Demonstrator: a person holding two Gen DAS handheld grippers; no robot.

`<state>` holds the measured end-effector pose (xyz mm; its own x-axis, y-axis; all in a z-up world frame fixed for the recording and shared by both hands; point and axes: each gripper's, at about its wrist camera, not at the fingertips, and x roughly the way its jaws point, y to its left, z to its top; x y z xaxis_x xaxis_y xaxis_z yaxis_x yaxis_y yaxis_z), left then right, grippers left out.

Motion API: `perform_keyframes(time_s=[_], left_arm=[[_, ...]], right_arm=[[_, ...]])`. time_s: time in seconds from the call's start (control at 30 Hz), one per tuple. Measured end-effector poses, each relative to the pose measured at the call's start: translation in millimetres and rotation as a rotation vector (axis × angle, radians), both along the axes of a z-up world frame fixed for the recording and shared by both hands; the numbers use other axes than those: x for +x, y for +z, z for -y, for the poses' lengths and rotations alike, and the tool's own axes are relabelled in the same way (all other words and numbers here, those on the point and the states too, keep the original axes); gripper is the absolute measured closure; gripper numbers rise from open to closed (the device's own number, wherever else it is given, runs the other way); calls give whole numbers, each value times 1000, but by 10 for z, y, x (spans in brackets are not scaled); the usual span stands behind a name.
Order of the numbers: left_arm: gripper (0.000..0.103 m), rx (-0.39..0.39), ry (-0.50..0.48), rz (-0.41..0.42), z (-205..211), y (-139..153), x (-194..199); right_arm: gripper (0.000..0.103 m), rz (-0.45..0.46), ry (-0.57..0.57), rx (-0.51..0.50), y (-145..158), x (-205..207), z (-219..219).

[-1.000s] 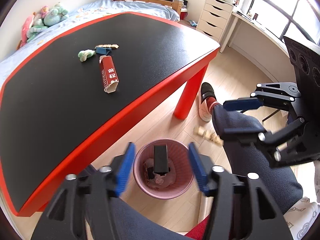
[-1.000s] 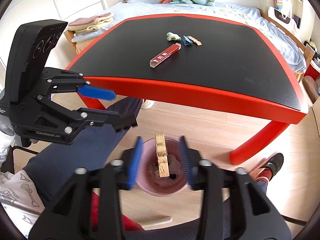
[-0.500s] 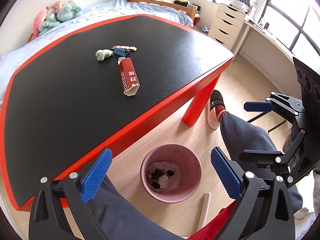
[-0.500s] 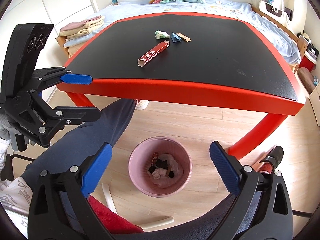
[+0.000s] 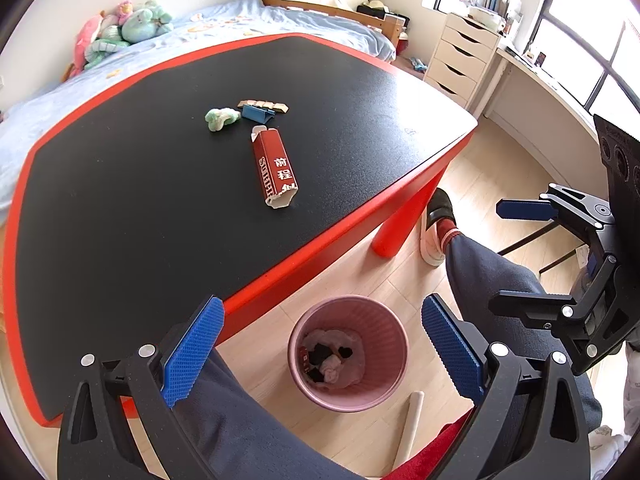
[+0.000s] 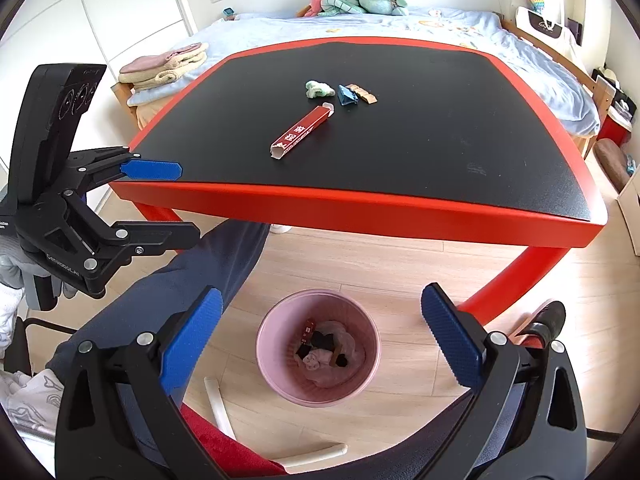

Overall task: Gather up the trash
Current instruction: 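Move both open tools back over the table toward the red box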

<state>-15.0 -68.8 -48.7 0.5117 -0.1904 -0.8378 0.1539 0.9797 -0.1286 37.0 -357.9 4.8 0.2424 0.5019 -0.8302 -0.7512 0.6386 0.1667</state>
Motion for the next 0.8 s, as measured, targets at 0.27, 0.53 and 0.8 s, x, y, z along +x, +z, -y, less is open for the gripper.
perform_keyframes(time_s=[0.27, 0.53, 0.8], left_arm=[[8, 3, 15, 14, -76, 80, 182], [8, 11, 35, 16, -132, 108, 490], [8, 44, 69, 11, -149, -8, 789]], right_arm=[[5, 27, -17, 32, 168, 263, -65], [5, 63, -21, 44, 274, 668, -231], [5, 87, -24, 36, 248, 1106, -533]])
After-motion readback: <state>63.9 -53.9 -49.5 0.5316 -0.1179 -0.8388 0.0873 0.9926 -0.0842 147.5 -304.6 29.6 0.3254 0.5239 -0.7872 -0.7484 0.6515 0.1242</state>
